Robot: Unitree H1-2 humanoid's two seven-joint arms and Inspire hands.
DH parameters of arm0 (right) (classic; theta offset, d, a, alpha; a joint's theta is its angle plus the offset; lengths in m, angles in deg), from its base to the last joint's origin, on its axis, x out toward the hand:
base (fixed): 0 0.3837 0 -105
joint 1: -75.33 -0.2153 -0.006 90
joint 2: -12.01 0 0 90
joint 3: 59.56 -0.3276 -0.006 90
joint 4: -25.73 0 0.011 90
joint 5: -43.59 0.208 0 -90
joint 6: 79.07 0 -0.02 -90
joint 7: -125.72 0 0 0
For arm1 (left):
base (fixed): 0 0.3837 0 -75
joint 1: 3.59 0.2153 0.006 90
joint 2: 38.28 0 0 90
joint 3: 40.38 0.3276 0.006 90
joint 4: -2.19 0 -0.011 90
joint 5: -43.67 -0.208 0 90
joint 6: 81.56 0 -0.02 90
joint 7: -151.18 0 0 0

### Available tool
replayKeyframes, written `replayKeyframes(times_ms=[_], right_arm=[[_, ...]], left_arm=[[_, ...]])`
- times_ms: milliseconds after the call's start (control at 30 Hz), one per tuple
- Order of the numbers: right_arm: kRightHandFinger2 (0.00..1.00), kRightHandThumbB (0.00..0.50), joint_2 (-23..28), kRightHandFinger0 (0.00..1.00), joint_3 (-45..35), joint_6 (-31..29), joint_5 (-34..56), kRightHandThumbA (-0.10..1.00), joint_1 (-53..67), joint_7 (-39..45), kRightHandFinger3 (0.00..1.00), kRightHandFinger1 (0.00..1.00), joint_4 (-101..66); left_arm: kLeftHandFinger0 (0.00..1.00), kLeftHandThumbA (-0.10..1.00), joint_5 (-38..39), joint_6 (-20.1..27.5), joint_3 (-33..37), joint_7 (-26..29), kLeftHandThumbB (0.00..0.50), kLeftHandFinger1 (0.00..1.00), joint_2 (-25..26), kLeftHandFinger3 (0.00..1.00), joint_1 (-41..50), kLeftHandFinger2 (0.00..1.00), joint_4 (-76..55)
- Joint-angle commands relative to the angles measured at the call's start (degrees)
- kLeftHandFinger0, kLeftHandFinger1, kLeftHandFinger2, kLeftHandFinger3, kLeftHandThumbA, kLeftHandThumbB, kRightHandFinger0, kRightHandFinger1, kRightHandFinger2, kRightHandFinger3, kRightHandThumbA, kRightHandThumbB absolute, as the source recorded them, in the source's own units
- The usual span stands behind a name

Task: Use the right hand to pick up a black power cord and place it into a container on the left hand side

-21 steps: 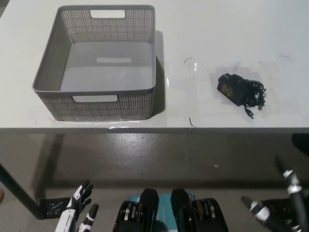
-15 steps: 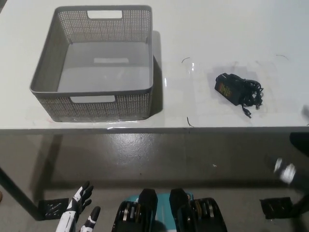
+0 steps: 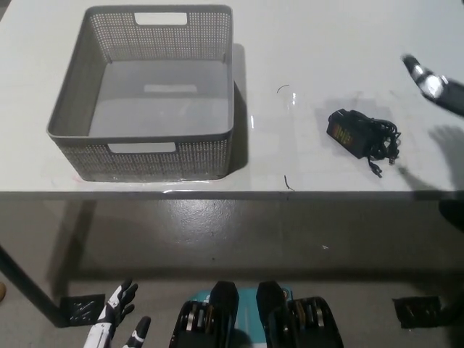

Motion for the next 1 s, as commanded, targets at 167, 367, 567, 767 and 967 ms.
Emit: replayKeyframes(times_ms=[167, 367, 567, 767, 967], right_arm=[[1.0, 0.5, 1.0, 1.0, 10.4, 9.3, -6.5, 0.65, -23.2, 9.2, 1.0, 1.0, 26.7], [1.0, 0.5, -1.3, 1.0, 13.8, 7.5, -4.3, 0.63, -29.7, 8.1, 1.0, 1.0, 41.6], [1.0, 0.5, -4.6, 1.0, 18.4, 6.6, -5.2, 0.6, -34.2, 6.3, 1.0, 1.0, 55.8], [1.0, 0.5, -5.3, 1.0, 20.0, 7.3, -4.5, 0.64, -33.4, 6.0, 1.0, 1.0, 59.8], [1.0, 0.5, -5.0, 1.0, 18.7, 7.1, -1.1, 0.74, -31.3, 9.3, 1.0, 1.0, 59.3]], left_arm=[[1.0, 0.79, -1.9, 5.7, -1.1, 1.1, 0.14, 1.0, 1.2, 1.0, 0.7, 1.0, -1.9], [1.0, 0.8, -3.0, 5.7, -1.5, 1.4, 0.145, 1.0, 1.2, 1.0, 0.1, 1.0, -1.8], [1.0, 0.8, -3.1, 5.6, -2.2, 1.6, 0.144, 1.0, 1.0, 1.0, 0.3, 1.0, -2.1], [1.0, 0.82, -3.4, 5.4, -2.8, 1.1, 0.154, 1.0, 1.4, 1.0, 0.0, 1.0, -2.5], [1.0, 0.82, -3.6, 3.7, -3.2, 0.4, 0.157, 1.0, 1.3, 1.0, 0.1, 1.0, -3.7]])
